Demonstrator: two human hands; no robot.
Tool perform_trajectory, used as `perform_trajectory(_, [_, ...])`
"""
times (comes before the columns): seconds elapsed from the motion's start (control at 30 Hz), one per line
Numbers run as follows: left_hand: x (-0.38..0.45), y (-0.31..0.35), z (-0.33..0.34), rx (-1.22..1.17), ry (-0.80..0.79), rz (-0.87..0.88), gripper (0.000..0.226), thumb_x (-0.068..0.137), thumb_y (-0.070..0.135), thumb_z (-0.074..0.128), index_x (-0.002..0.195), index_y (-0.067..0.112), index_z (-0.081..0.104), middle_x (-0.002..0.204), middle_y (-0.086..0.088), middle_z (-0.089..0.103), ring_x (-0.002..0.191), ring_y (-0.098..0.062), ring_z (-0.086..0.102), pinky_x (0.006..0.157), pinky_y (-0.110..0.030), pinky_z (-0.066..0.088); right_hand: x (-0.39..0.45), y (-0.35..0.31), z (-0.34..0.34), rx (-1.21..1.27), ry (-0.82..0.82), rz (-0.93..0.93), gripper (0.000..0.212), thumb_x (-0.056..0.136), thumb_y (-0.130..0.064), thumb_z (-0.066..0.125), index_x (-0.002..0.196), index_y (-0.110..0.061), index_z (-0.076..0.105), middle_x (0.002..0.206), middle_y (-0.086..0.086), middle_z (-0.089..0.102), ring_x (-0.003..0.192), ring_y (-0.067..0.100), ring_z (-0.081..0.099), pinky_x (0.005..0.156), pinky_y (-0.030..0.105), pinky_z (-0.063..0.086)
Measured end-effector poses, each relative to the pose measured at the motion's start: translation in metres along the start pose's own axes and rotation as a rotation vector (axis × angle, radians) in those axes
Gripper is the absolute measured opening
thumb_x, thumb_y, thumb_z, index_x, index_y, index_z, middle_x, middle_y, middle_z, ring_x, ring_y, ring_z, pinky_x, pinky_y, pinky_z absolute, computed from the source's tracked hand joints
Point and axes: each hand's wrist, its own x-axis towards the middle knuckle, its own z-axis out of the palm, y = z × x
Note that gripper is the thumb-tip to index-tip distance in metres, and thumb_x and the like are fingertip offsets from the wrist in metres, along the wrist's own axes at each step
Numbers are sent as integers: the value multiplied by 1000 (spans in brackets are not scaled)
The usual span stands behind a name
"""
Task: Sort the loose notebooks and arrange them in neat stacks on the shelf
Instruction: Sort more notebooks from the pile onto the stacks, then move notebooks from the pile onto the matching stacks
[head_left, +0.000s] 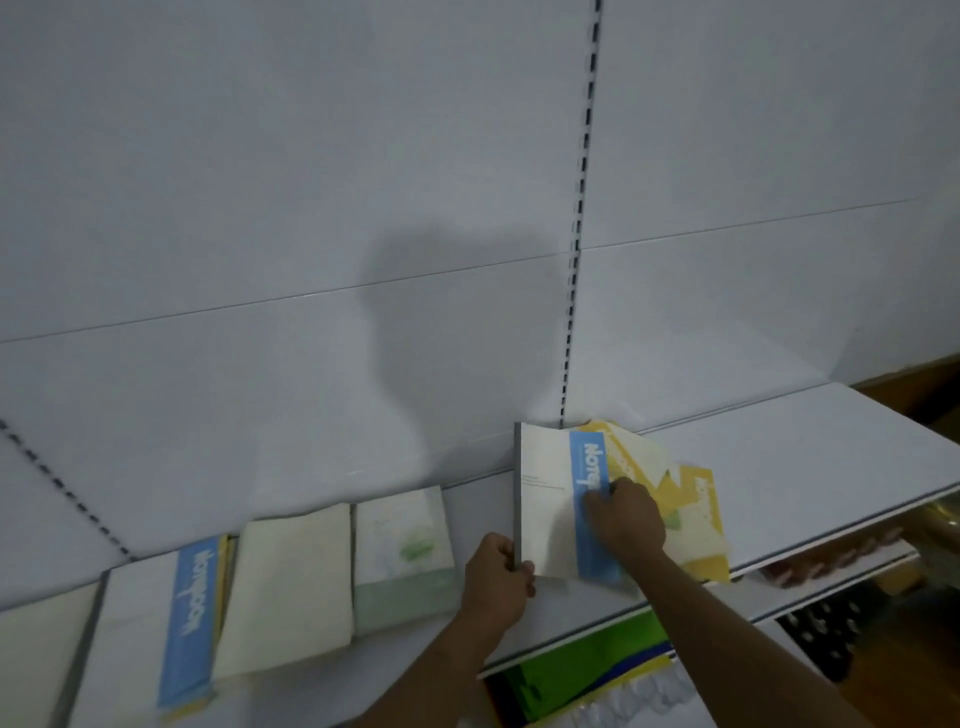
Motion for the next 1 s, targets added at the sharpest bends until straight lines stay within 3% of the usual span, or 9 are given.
perform_trajectory(0.1, [-7, -3, -34, -30, 81, 33, 22, 91, 4, 57, 77, 13, 41, 76, -5, 57, 59, -12, 57, 52, -17, 46, -17, -34, 16, 94, 22, -86, 32, 87, -36, 54, 99, -6, 58, 101, 13, 60, 93, 32, 59, 79, 40, 51])
perform_trajectory(0.23, [-21, -19, -96, -38, 230, 52, 21, 90, 4, 58, 79, 14, 42, 79, -9, 60, 62, -14, 59, 47, -11, 45, -47, -93, 52, 150, -50, -181, 29, 88, -33, 53, 107, -12, 54, 101, 13, 63, 91, 31, 61, 76, 35, 47])
perform_trajectory(0.33, [-34, -39, -157, -43, 387, 53, 24, 89, 3, 59, 80, 17, 42, 74, -7, 58, 60, -16, 60, 54, -22, 51, -84, -144, 89, 216, -104, -274, 28, 89, -33, 56, 109, -15, 50, 106, 10, 63, 92, 29, 62, 74, 32, 44])
perform_trajectory(0.4, [-46, -56, -200, -64, 477, 21, 20, 89, -1, 57, 85, 13, 43, 77, -7, 55, 66, -20, 58, 64, -35, 54, -114, -178, 114, 230, -161, -346, 33, 88, -35, 58, 113, -16, 48, 107, 9, 63, 94, 28, 63, 74, 32, 45])
perform_trajectory(0.47, [-59, -75, -239, -89, 558, -17, 19, 88, -4, 56, 92, 10, 45, 82, -8, 56, 74, -23, 60, 68, -38, 54, -143, -207, 137, 221, -231, -404, 38, 87, -35, 58, 118, -15, 47, 109, 9, 64, 96, 28, 63, 78, 34, 48])
perform_trajectory(0.6, [-85, -112, -301, -21, 734, -67, 15, 88, 4, 59, 92, 13, 47, 80, -1, 58, 74, -18, 60, 61, -28, 50, -197, -252, 178, 177, -359, -493, 45, 90, -32, 55, 128, -11, 45, 118, 11, 61, 105, 27, 61, 87, 38, 51])
perform_trajectory(0.7, [-103, -134, -329, -7, 786, -62, 14, 89, 4, 59, 93, 11, 48, 79, -1, 58, 75, -19, 59, 66, -32, 51, -227, -273, 203, 159, -459, -515, 42, 89, -28, 56, 126, -8, 48, 117, 12, 61, 105, 27, 61, 87, 42, 52])
perform_trajectory(0.77, [-112, -148, -342, 30, 824, -67, 15, 88, 6, 61, 93, 13, 49, 82, -1, 59, 76, -17, 58, 67, -27, 47, -241, -280, 218, 129, -512, -509, 39, 88, -27, 57, 121, -9, 51, 116, 12, 61, 103, 27, 61, 87, 42, 52])
perform_trajectory(1.0, [-115, -183, -372, 140, 828, -146, 19, 88, 14, 64, 105, 8, 59, 96, -8, 67, 90, -23, 63, 75, -27, 47, -262, -295, 254, -29, -541, -505, 41, 86, -33, 57, 116, -5, 55, 116, 14, 61, 107, 30, 59, 88, 36, 51])
